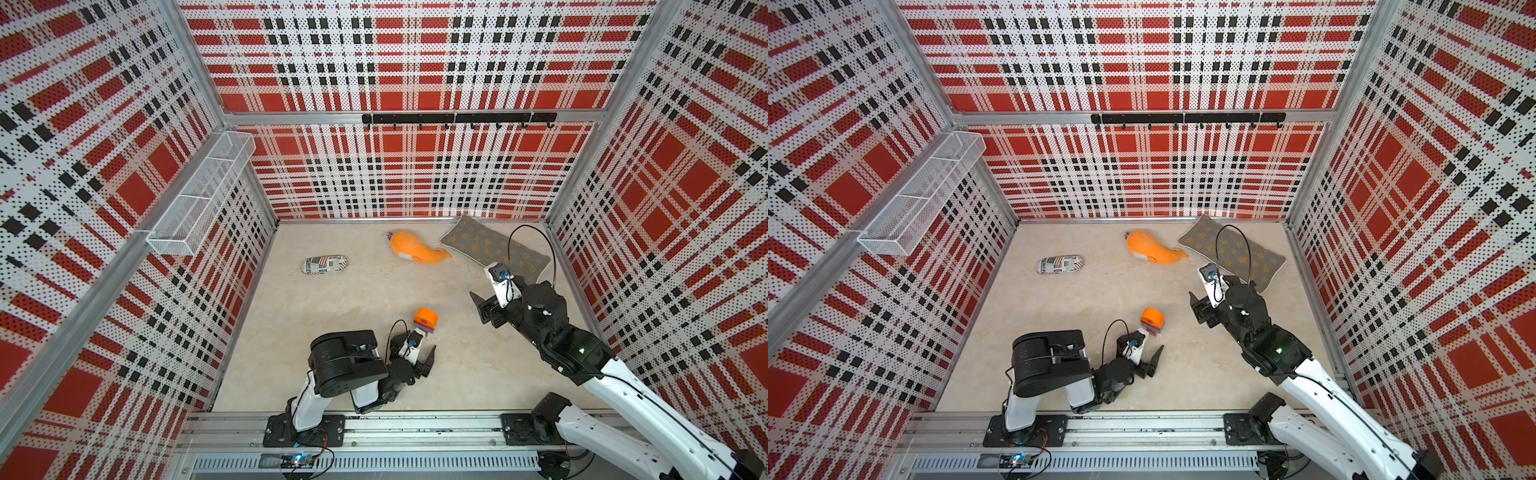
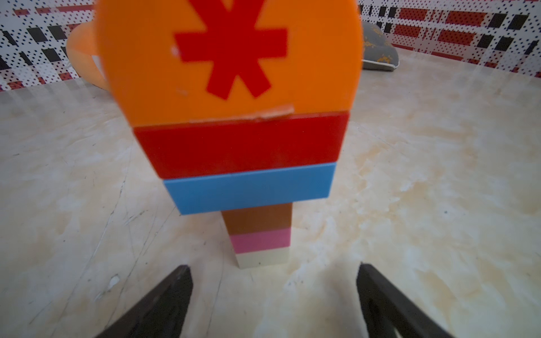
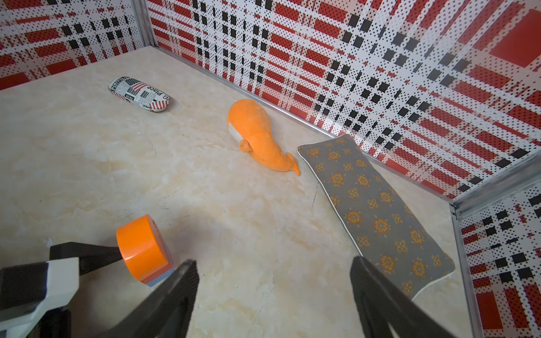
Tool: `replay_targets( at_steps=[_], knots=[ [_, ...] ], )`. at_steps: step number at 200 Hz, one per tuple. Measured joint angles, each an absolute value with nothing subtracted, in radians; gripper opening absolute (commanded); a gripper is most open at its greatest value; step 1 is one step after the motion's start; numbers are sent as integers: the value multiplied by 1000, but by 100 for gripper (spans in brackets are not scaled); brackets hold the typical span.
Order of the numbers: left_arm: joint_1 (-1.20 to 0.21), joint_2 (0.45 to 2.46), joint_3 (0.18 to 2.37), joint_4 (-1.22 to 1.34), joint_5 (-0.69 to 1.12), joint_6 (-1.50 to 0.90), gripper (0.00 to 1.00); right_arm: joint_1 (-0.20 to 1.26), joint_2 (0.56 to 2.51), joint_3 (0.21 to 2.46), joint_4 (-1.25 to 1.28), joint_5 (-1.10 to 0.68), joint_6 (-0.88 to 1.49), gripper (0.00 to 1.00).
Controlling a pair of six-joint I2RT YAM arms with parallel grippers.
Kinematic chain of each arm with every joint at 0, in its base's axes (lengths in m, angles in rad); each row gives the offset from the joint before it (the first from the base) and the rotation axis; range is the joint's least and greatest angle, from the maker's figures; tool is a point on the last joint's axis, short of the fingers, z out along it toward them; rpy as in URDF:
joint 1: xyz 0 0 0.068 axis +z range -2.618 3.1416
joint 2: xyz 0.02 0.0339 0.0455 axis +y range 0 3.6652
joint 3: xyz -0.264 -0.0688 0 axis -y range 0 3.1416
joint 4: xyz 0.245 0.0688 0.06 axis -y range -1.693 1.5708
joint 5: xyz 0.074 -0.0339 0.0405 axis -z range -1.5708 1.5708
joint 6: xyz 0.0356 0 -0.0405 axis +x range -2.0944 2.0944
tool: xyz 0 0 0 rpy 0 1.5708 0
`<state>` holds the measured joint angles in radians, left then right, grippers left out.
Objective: Assemble an ice cream with lego
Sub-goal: Adjust the lego brick at the center of the board.
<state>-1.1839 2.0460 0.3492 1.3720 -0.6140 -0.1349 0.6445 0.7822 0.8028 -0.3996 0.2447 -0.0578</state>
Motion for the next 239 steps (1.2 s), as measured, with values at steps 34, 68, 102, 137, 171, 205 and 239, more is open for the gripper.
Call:
replay_targets(
  at_steps=[34, 68, 102, 137, 171, 205, 239],
  knots=[
    [-1179, 2084, 370, 1394, -636, -125, 86, 645, 782, 800, -402, 244, -58, 86],
    [-1173, 2133, 409, 1441, -643, -121, 86, 645, 782, 794, -404, 244, -58, 86],
    [-1150, 2166, 429, 1481, -642, -123, 85, 645, 783, 791, -407, 244, -58, 86],
    [-1128, 2182, 429, 1511, -642, -129, 81, 645, 789, 791, -407, 244, -58, 86],
    [-1120, 2204, 432, 1548, -643, -126, 79, 645, 802, 787, -407, 244, -58, 86],
    [-1111, 2219, 447, 1565, -640, -124, 79, 645, 804, 786, -407, 243, -58, 86],
    [-1099, 2226, 456, 1571, -635, -121, 75, 645, 816, 786, -407, 240, -58, 86]
  ],
)
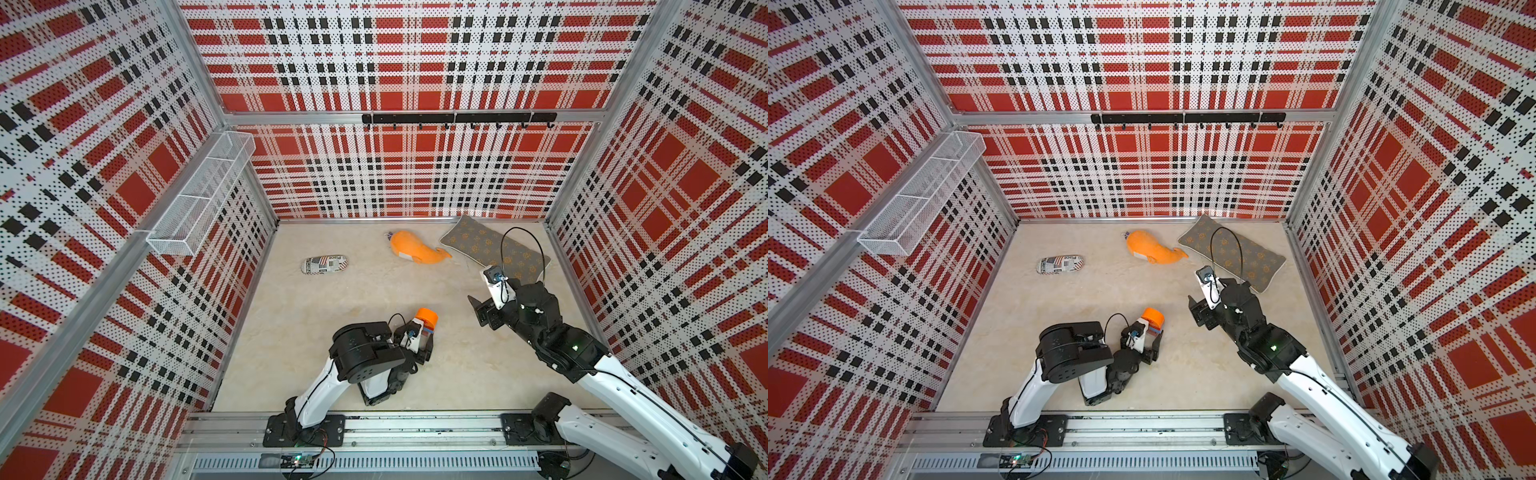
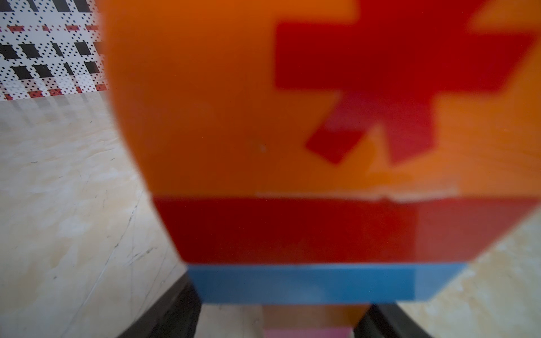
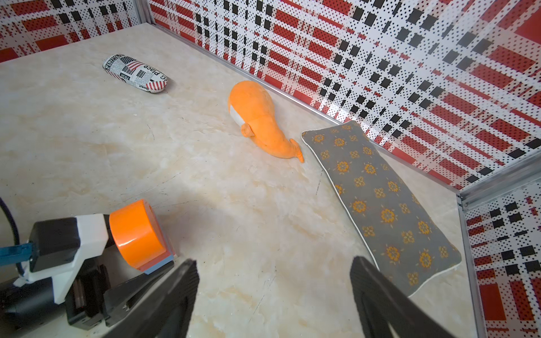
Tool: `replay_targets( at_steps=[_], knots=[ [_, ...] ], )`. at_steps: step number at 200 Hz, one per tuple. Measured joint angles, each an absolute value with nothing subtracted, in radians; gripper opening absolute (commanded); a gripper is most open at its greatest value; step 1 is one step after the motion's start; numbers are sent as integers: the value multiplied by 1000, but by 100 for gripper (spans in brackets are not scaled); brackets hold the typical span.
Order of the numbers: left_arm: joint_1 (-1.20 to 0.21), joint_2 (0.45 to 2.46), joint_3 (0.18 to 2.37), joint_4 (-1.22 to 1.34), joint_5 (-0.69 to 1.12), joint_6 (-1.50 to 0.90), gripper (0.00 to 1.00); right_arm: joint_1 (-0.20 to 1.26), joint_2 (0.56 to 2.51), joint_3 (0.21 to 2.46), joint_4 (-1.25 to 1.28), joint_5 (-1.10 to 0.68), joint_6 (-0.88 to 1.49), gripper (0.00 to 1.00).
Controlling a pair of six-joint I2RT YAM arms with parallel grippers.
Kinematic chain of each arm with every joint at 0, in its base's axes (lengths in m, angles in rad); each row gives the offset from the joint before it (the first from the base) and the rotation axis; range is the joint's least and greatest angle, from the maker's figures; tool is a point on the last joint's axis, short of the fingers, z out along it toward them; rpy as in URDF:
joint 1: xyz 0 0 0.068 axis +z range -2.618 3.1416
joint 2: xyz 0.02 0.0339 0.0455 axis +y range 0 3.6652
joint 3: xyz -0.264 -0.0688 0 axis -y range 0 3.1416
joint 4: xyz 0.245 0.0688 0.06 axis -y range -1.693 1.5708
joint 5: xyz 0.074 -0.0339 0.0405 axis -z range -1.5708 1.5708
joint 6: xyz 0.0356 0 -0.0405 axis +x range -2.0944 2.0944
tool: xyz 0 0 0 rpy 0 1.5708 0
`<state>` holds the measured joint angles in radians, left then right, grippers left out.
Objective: Assemble an ice cream with lego
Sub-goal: Adjust the lego brick at the center of the board.
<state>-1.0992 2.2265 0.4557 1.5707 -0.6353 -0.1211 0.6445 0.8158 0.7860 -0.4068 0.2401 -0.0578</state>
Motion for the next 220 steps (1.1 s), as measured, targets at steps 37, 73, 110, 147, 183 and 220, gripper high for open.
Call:
replay_targets(
  at_steps=[37, 73, 110, 147, 183, 220],
  knots=[
    [-1088, 2233, 461, 1579, -631, -117, 67, 645, 825, 782, -406, 237, -58, 86],
    [-1085, 2237, 464, 1586, -621, -109, 56, 644, 827, 776, -407, 231, -58, 86],
    [-1085, 2238, 464, 1588, -610, -104, 43, 644, 827, 776, -407, 228, -58, 86],
    [-1085, 2232, 452, 1589, -610, -104, 31, 644, 826, 774, -407, 226, -58, 86],
    [-1085, 2166, 384, 1552, -631, -107, 31, 644, 814, 773, -408, 228, -58, 86],
    [-1103, 2030, 344, 1396, -675, -120, 31, 644, 786, 773, -408, 238, -58, 86]
  ],
)
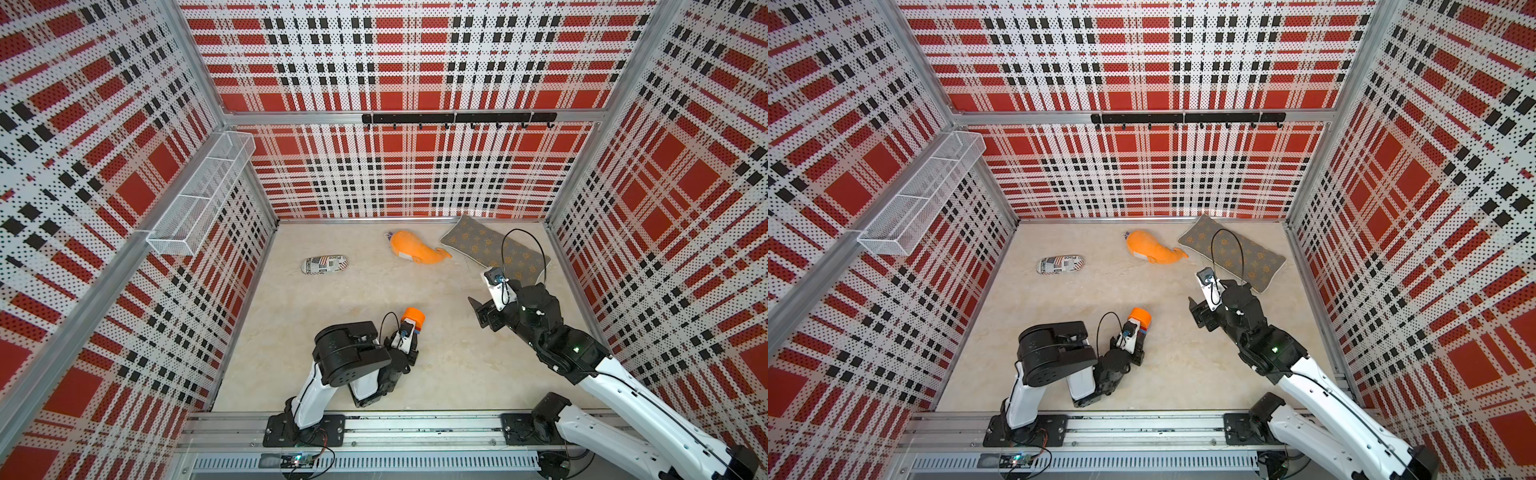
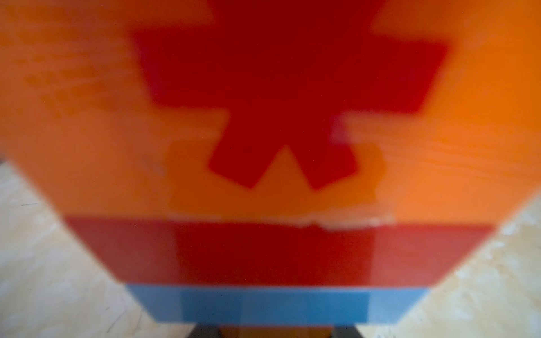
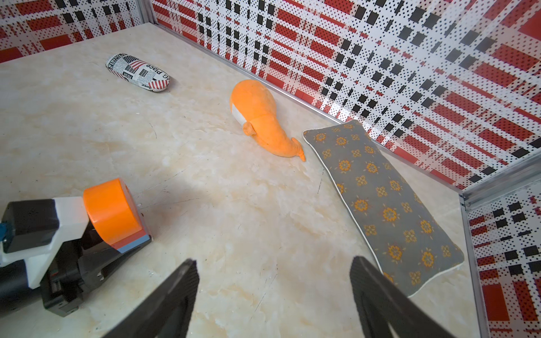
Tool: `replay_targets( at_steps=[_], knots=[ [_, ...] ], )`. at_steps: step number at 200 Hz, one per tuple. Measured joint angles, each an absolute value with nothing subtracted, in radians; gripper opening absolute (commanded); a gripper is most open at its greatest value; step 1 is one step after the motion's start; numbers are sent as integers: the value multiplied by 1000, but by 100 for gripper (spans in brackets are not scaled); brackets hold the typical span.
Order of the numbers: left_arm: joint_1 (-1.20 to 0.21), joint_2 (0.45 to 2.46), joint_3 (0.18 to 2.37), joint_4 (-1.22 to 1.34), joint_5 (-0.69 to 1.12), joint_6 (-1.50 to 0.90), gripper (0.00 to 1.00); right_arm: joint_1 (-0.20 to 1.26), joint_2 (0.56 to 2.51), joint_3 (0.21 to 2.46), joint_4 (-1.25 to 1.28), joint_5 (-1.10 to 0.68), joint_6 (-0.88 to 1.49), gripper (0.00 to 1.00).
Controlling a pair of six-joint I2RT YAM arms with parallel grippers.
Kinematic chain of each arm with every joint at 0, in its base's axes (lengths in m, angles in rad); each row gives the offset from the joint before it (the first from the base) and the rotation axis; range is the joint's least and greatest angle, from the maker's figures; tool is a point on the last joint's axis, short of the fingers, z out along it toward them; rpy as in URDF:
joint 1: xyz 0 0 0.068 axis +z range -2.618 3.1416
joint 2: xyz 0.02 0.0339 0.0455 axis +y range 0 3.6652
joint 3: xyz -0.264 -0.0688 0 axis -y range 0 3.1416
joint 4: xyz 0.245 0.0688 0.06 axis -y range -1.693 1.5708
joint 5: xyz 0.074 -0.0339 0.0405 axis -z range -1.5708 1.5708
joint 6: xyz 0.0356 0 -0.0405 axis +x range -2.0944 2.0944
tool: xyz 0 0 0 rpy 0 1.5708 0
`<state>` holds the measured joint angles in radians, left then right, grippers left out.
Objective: Assemble an ice cream with lego
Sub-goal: Adjust the lego brick at the center of the board.
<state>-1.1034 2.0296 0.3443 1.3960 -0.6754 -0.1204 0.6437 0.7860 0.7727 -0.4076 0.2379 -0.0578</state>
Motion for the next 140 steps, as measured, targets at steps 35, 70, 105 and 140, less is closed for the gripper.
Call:
replay_targets(
  at_steps=[35, 70, 105, 140],
  knots=[
    [-1145, 1839, 389, 1114, -701, -178, 31, 644, 768, 773, -418, 273, -58, 89],
    [-1183, 1658, 545, 681, -707, -327, 29, 619, 756, 773, -453, 339, 54, 90],
    [-1214, 1584, 782, 198, -691, -532, 30, 478, 770, 780, -483, 323, 116, 90],
    [-1203, 1571, 976, -195, -569, -722, 31, 293, 844, 813, -492, 209, 141, 89]
  ],
)
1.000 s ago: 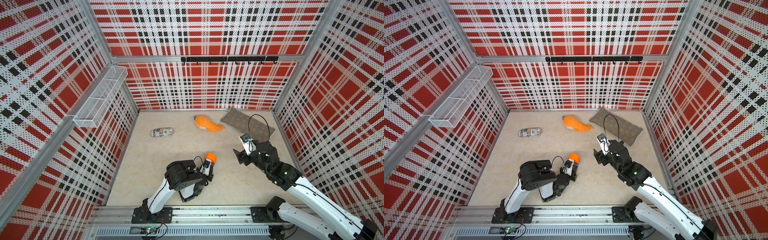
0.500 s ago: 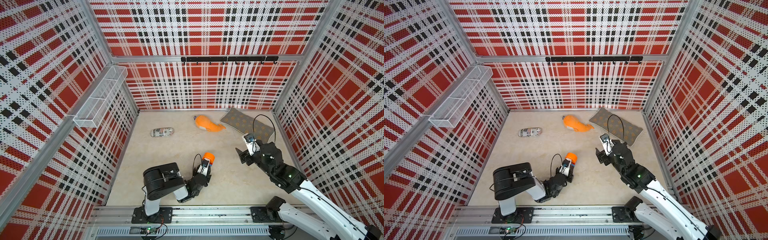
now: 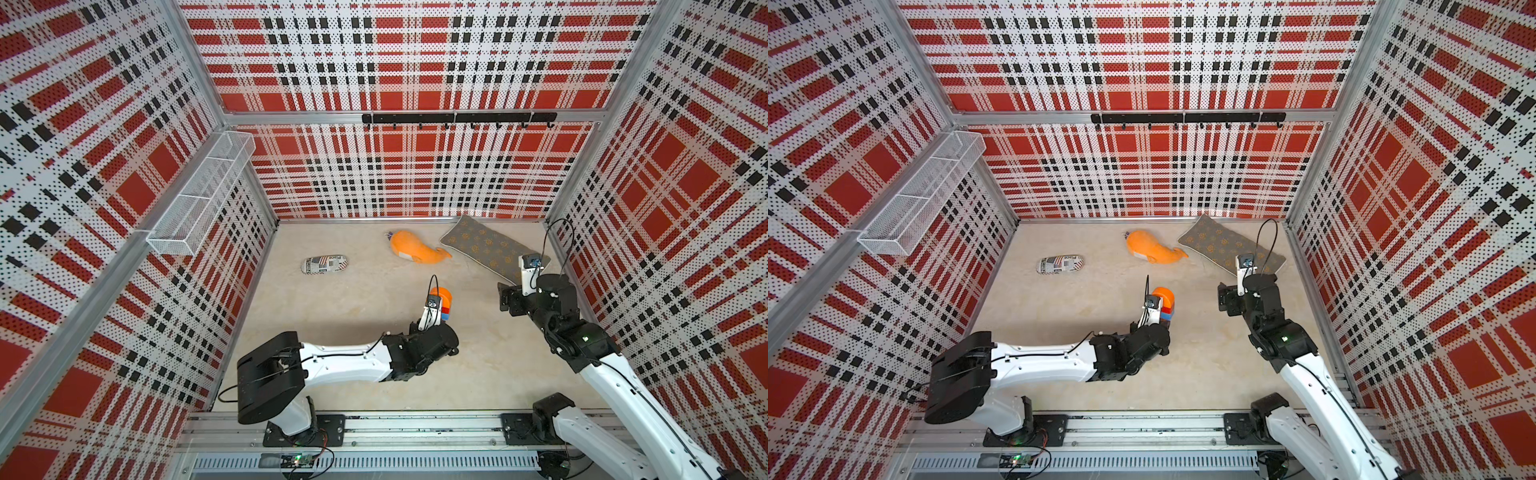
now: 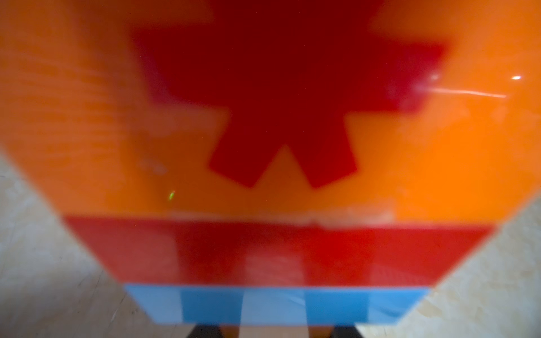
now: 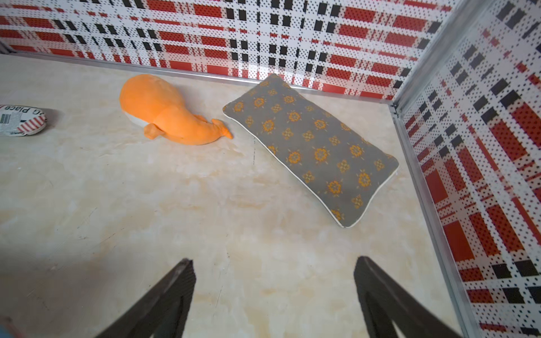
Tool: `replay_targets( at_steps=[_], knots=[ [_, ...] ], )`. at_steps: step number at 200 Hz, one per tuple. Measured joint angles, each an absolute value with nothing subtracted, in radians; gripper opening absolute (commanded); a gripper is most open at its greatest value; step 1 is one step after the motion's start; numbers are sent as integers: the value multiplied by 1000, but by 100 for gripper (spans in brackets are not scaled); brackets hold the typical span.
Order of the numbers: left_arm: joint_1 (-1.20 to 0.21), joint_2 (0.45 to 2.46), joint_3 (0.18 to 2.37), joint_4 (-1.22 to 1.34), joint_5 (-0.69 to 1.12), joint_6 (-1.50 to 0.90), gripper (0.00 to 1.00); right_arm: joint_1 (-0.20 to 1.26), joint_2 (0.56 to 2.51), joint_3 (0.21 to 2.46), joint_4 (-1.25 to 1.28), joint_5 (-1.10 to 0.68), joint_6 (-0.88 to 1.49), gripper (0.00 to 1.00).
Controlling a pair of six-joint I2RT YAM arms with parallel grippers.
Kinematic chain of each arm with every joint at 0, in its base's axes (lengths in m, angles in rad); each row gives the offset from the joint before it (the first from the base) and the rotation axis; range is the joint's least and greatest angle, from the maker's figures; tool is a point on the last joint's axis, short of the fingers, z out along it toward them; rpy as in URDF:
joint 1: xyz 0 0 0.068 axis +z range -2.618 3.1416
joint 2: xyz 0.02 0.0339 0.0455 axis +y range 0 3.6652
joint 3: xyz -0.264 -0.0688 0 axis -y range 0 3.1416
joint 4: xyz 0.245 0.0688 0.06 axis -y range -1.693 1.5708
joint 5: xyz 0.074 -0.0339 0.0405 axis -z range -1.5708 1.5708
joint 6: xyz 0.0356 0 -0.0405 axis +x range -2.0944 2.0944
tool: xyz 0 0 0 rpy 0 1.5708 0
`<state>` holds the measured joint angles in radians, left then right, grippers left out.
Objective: Assemble an ice cream with lego
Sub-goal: Adjust the lego brick at the center of the board.
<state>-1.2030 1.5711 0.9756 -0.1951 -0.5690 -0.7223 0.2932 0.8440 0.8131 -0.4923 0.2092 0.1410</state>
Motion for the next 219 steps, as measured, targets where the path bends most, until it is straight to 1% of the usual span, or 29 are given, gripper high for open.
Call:
replay_targets(
  at_steps=[22, 48, 78, 103, 129, 152, 184, 203, 219],
  knots=[
    [-1150, 1571, 1027, -350, -445, -787, 31, 230, 897, 822, -498, 159, 149, 89],
    [-1040, 1588, 1030, -443, -291, -800, 31, 199, 931, 822, -514, 102, 150, 89],
    [-888, 1700, 1042, -496, -134, -760, 31, 176, 939, 822, -514, 46, 148, 89],
    [-825, 1815, 1120, -578, -65, -707, 31, 166, 948, 822, -512, 19, 147, 89],
    [-805, 1888, 1222, -645, -25, -648, 31, 165, 962, 822, -511, -1, 147, 89],
    [-796, 1919, 1269, -690, -6, -611, 32, 157, 963, 820, -509, -15, 147, 89],
    [-783, 1924, 1271, -713, 15, -586, 40, 146, 964, 819, -507, -31, 147, 89],
    [-779, 1929, 1269, -726, 22, -578, 50, 144, 964, 819, -506, -41, 147, 89],
    [-780, 1930, 1272, -730, 25, -575, 54, 141, 964, 818, -503, -50, 147, 89]
  ],
)
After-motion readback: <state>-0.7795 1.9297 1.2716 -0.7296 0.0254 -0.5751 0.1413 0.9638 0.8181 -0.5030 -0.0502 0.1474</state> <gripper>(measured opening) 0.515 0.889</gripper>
